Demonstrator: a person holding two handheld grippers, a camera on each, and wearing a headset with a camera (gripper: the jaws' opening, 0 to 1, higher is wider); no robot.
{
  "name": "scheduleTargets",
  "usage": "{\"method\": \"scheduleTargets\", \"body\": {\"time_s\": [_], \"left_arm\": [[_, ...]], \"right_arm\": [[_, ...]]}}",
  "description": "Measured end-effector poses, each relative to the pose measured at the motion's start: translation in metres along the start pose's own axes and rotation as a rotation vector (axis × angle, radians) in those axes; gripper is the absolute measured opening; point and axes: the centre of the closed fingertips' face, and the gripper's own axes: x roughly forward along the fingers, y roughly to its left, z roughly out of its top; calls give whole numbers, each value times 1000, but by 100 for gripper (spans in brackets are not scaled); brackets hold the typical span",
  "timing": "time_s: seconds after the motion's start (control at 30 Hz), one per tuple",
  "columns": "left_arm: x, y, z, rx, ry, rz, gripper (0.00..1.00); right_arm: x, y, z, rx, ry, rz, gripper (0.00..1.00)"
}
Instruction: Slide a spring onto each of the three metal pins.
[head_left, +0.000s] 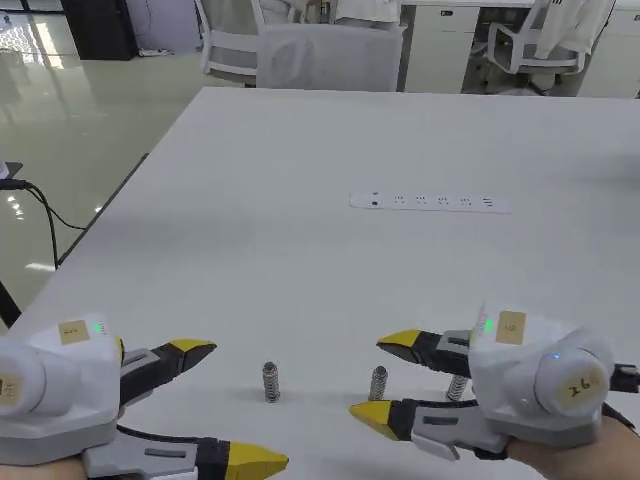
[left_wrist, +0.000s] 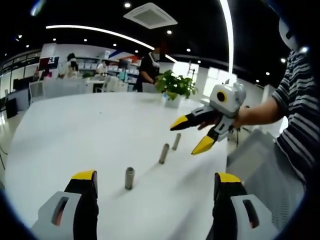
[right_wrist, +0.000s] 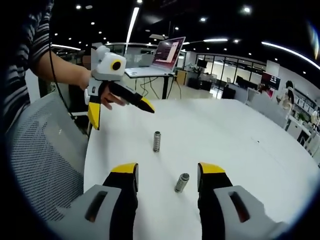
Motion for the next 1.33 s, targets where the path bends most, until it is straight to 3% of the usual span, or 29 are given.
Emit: {"method": "scheduleTargets", "body": {"time_s": [0.27,0.6,0.83,1.07,1.33], "left_arm": [[4,-3,-1,6,-1,-4,96],[4,-3,-3,10,0,6,98],[0,-3,-3,7,-1,14,98],[-3,-1,-5,-2,-5,27,98],[-5,-2,-7,-5,-4,29,98]], "right_arm": [[-27,-8,-23,62,16,-54,58],[-44,-10,-36,114,-6,-94,74],[-55,-12,-56,191,0,-132,82],[-59,-22,-49,227,-49,-174,84],[-61,-24,-45,212,-37,-162,83]]}}
